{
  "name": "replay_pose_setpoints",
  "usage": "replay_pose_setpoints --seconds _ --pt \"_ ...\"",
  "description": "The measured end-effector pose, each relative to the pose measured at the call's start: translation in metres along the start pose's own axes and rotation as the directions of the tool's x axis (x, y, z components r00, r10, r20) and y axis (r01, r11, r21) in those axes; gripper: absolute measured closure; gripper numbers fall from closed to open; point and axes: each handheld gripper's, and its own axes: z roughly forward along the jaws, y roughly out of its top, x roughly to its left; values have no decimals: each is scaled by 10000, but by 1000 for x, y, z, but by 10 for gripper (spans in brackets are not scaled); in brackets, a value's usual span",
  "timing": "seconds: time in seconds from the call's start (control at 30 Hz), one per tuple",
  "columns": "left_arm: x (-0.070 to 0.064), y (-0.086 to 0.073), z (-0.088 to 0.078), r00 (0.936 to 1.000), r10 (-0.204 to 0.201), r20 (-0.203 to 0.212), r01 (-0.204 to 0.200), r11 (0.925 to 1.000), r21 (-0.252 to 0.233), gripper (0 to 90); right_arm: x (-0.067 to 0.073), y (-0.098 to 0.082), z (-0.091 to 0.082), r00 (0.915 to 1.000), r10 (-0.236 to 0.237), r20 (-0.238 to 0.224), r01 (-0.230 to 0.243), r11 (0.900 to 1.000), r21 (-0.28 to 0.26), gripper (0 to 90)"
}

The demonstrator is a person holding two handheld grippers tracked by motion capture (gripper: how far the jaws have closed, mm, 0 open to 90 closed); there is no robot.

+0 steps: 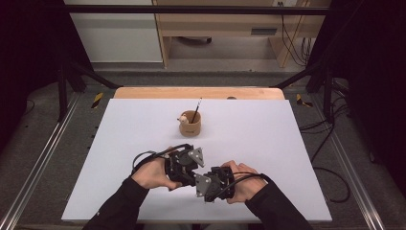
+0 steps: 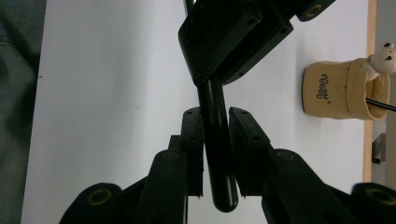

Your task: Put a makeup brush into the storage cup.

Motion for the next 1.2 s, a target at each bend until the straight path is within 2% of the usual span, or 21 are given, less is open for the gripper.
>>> replay_pose_setpoints --seconds 0.27,0.6,0.77,0.87,0.97,1.0,1.07,1.1,1.13,1.2 --pt "-1 -1 -1 9998 181 43 -181 9998 -126 789 0 0 0 9996 -110 -259 110 9999 6 788" --pt "-2 -3 -1 10000 7 68 -5 9994 -357 772 0 0 0 9992 -35 -405 36 10000 13 796" --pt "-1 -5 -3 10000 55 -65 -57 9990 -436 672 0 -1 1 9988 3 -481 -2 10000 15 796" --pt "0 -8 -5 9992 37 -400 -57 9987 -516 601 -1 -3 0 9987 103 -502 -100 9999 72 796" --pt "2 -11 -10 9974 -80 -720 19 9965 -841 525 -3 -5 0 9988 94 -473 -89 9999 105 796" --pt "3 -13 -12 9967 -47 -812 -22 9964 -850 499 -2 -5 0 9986 229 -472 -221 9996 162 796" --pt "3 -15 -14 9949 -187 -989 70 9931 -1172 446 -5 -7 1 9988 185 -453 -180 9998 112 796" --pt "4 -16 -16 9942 -240 -1051 114 9929 -1184 426 -4 -8 1 9981 431 -448 -426 9990 128 796" --pt "4 -18 -18 9930 -252 -1150 110 9924 -1228 393 -5 -9 1 9984 349 -434 -344 9993 119 796" --pt "6 -21 -21 9904 -328 -1341 145 9908 -1349 351 -7 -13 2 9975 573 -424 -566 9982 173 796"
